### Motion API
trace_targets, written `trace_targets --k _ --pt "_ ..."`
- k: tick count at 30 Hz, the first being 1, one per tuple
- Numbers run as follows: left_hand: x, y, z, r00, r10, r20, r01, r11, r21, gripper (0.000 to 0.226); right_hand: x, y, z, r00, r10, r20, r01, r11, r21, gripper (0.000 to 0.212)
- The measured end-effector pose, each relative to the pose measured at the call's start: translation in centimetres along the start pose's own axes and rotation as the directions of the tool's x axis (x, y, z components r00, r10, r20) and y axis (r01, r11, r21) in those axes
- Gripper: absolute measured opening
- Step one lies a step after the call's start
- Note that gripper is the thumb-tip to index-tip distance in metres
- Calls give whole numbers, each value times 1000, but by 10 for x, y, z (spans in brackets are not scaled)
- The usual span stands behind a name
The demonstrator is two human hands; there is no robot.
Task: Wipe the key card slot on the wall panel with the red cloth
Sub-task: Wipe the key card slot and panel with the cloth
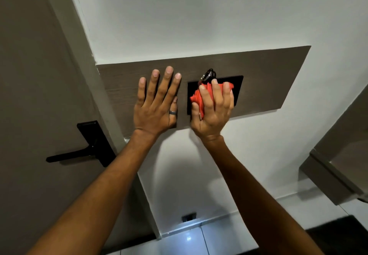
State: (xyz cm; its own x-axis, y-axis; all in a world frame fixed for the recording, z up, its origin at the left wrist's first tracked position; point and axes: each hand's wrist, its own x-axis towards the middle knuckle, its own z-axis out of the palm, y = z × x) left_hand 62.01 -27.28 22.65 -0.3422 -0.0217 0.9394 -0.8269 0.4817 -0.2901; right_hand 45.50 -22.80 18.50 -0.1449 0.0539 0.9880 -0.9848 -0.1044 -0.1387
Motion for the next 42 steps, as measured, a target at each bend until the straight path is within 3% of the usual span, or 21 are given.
trace_targets --k 2,5,6,10,14,18,22,28,30,36,42 --pt "-1 0 1 1000 -15 -2 15 1000 7 58 -8 -17 4 997 73 -8 -73 997 -12 48" --pt "-2 0 1 998 -58 -19 58 998 -8 57 -8 18 -10 963 -259 74 261 965 -24 47" --pt "-1 1 1 997 -67 -30 66 998 -12 56 -4 30 -15 951 -294 92 297 955 -22 46" --pt "1 1 0 996 -89 -23 88 996 -7 57 -8 -5 -10 996 33 87 -34 999 9 44" --pt "1 1 1 996 -87 -21 87 996 -16 59 -2 -16 -4 997 -68 33 69 996 -49 36" --pt "0 0 2 997 -83 6 83 997 11 60 4 -33 11 983 148 -108 -155 986 -59 32" --pt "-3 0 4 996 -84 12 83 996 30 60 -7 -24 15 993 35 -116 -39 998 -40 36" --pt "0 1 -2 997 -77 6 77 997 20 59 -36 12 -9 988 -145 55 144 989 24 47" --pt "2 1 -2 997 -77 3 77 997 25 59 -33 15 -14 987 -139 83 133 989 71 55" --pt "-1 1 0 996 -85 6 85 996 17 57 -3 -9 6 999 -20 -28 21 999 40 55" --pt "-5 1 3 996 -93 -6 93 995 24 57 -14 8 13 979 -186 -80 183 982 -44 53"
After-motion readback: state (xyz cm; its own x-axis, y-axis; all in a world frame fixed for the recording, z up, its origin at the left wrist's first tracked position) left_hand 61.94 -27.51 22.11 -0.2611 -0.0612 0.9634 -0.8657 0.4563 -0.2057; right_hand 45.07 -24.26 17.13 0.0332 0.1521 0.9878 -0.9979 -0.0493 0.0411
